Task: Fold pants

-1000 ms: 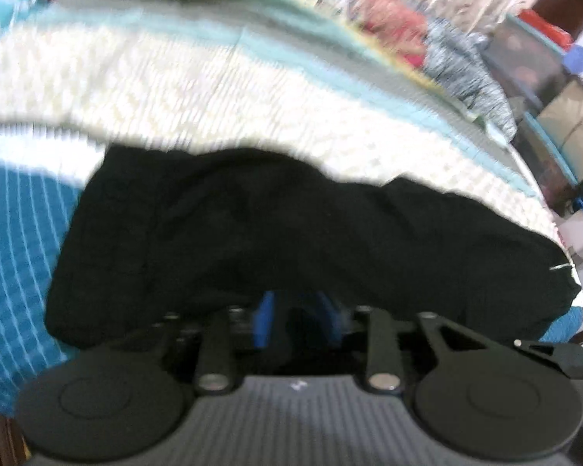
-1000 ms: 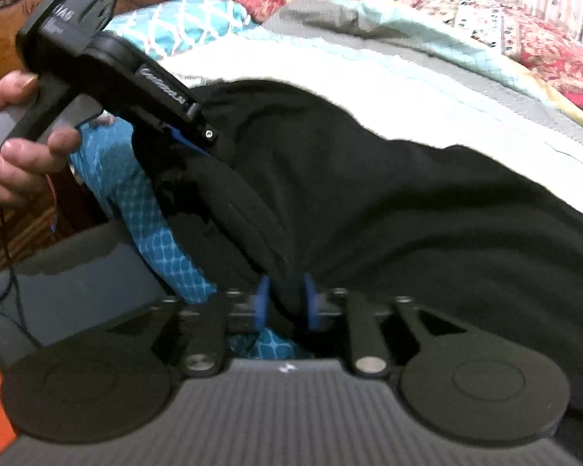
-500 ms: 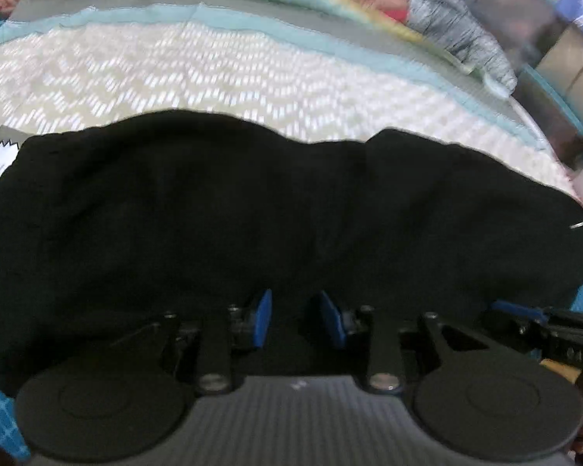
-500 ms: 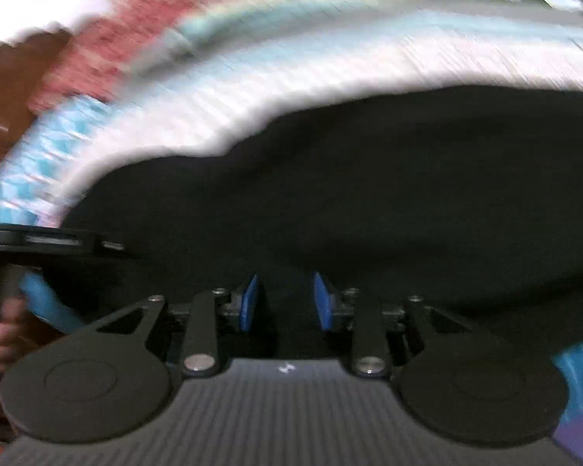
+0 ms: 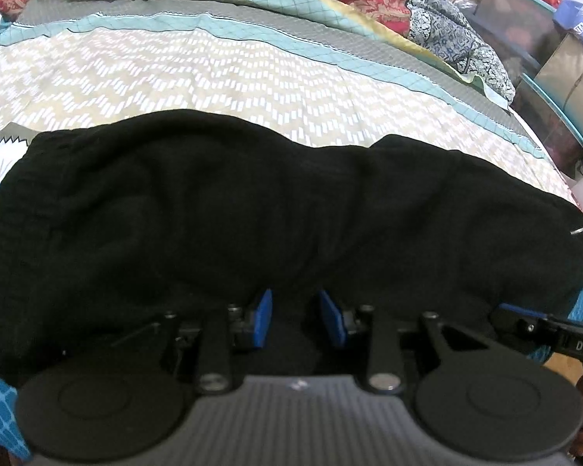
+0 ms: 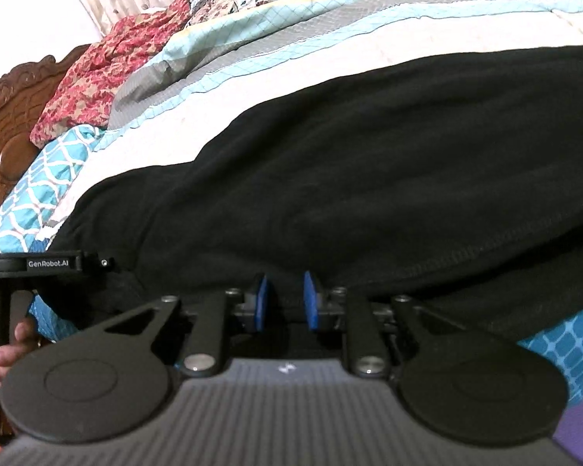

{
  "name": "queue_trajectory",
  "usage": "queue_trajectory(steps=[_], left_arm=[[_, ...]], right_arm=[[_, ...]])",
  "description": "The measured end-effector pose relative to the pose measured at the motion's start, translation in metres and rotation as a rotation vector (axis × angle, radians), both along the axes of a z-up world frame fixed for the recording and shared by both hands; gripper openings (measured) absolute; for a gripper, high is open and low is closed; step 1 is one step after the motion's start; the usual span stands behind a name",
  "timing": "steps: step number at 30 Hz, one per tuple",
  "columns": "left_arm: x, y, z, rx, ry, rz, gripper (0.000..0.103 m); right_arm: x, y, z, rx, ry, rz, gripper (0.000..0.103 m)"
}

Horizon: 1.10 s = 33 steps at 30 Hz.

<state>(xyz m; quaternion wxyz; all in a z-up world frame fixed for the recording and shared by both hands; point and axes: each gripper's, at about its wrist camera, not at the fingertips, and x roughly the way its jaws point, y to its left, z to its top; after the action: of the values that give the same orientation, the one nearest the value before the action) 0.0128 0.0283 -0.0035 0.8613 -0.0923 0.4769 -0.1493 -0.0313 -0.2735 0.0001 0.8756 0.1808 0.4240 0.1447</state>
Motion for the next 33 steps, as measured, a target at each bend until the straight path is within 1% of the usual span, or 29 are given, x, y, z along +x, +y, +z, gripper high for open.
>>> queue_trajectory(steps=[19,33], left_arm=[[-0.003,0.003,-0.001,0.002,-0.006,0.0,0.03],[-0.003,0.002,-0.002,0.001,-0.008,0.0,0.03]], right_arm=[[-0.004,-0.022,0.0,0.031,-0.013,-0.005,0.023],[-0.005,-0.026,0.001,0.034,-0.015,-0.006,0.023]])
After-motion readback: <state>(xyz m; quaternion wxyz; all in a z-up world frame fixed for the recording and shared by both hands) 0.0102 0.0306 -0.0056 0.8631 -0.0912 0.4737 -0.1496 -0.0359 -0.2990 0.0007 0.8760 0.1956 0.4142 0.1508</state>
